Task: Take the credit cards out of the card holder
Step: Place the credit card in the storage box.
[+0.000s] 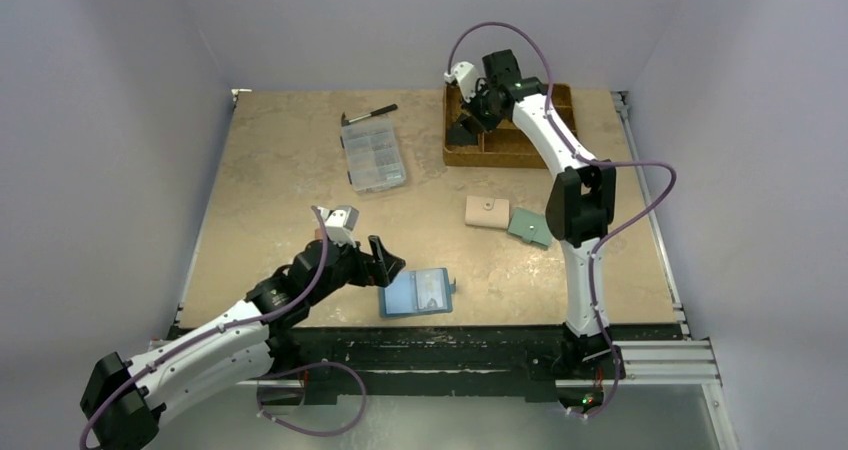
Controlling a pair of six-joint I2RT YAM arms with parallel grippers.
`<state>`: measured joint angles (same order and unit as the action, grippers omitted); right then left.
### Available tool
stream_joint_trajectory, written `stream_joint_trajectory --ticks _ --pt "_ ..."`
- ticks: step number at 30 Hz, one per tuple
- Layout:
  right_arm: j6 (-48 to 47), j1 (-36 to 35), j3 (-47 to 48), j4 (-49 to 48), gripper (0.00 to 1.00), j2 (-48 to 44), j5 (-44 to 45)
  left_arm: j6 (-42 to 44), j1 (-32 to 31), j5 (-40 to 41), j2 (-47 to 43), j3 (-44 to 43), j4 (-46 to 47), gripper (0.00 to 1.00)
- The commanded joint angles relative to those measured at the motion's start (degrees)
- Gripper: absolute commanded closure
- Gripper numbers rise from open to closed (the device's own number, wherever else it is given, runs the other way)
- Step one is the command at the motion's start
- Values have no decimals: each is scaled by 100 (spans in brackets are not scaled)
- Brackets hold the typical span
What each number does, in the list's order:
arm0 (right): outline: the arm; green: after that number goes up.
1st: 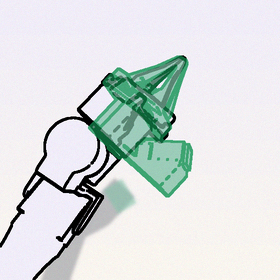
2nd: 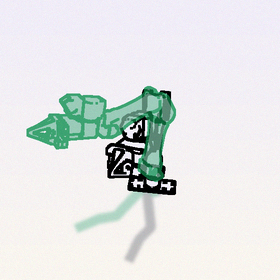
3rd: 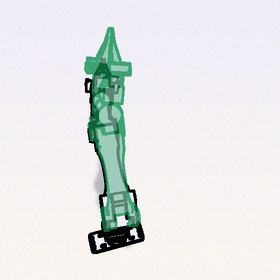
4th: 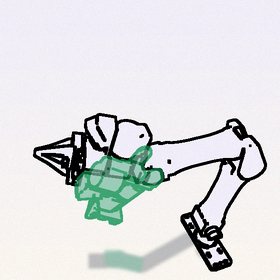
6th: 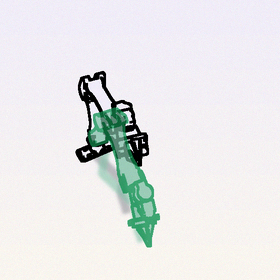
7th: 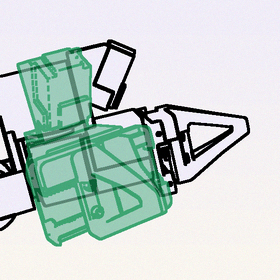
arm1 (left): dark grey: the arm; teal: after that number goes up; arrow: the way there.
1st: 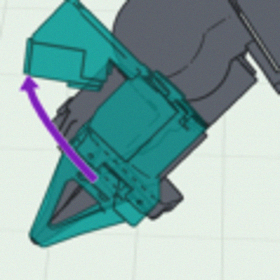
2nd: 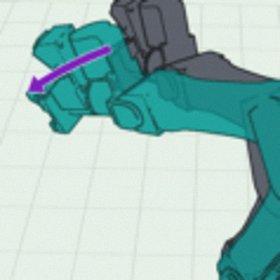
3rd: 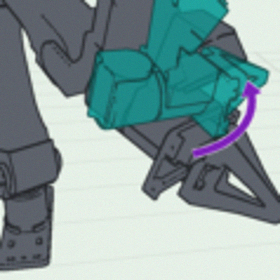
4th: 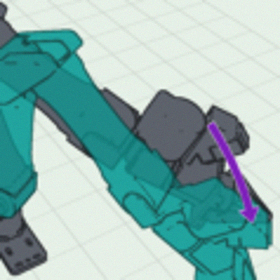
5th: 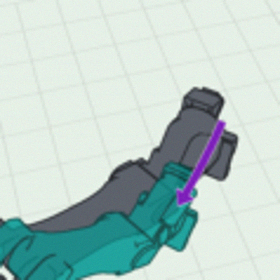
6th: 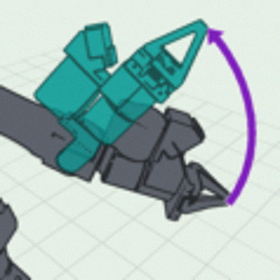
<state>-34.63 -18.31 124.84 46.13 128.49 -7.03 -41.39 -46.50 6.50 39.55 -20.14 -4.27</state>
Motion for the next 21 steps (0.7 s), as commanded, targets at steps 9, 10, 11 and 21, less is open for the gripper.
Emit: stream_joint_trajectory --ticks 9,10,11,21 --pt "4096 -50 -203 -2060 100 278 947 -83 29 173 176 -241 106 1" --pt "4336 -62 -168 -2087 100 333 963 -81 27 183 216 -255 115 1" --pt "4496 -82 -121 -2090 100 400 982 -72 28 189 264 -275 119 1" --pt "5203 -106 304 -2099 93 957 1087 -19 34 259 650 -493 111 1"
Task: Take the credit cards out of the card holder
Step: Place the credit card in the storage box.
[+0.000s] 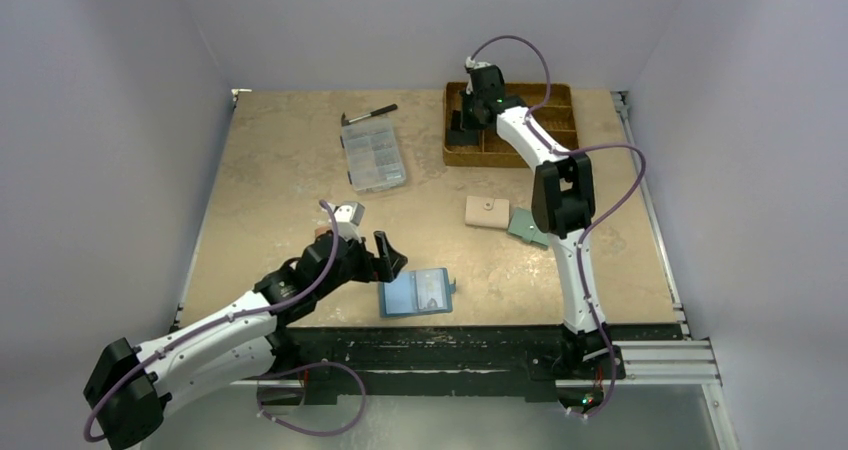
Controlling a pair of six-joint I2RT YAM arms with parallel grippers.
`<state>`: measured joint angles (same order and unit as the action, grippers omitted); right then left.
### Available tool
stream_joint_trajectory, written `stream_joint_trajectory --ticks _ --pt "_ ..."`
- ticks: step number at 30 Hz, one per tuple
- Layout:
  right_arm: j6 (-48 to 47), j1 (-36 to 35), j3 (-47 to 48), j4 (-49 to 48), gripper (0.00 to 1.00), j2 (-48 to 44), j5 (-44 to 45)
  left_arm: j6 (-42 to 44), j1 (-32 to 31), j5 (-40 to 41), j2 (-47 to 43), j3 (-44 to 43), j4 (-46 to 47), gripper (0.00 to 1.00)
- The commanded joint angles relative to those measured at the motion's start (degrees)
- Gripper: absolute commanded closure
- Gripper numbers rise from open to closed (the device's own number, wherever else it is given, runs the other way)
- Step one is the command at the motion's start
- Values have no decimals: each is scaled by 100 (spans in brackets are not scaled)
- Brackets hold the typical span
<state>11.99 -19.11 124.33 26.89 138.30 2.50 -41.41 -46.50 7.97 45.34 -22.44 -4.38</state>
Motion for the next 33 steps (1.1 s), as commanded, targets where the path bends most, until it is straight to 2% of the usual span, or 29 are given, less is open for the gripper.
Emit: stream_joint_trajectory --ticks 1,4,10,14,22,25,27,30,33 --pt "583 -30 367 -187 91 11 122 -9 30 117 98 -285 124 1" --pt "589 -27 394 -173 83 114 157 16 31 125 172 -359 68 1" --pt "419 -19 328 -176 53 75 382 2 30 131 186 -401 77 1" --pt "199 -22 207 -230 47 -128 484 -23 33 68 173 -433 99 1" --pt "-424 -22 -483 -395 47 -1255 512 -280 35 -159 -38 -233 450 1" --pt "-1048 -22 -1009 -324 47 -1942 -177 -531 30 -322 -93 -55 824 1" --pt "-1729 -22 -1481 -159 47 -2487 -997 -771 32 -439 -104 77 1031 1" --pt "-2757 -18 -2388 172 46 -3485 -2316 -1103 29 -633 -98 289 1400 1" --pt "-3388 -20 -3385 245 42 -4572 -2996 -1403 35 -912 -15 461 1791 1"
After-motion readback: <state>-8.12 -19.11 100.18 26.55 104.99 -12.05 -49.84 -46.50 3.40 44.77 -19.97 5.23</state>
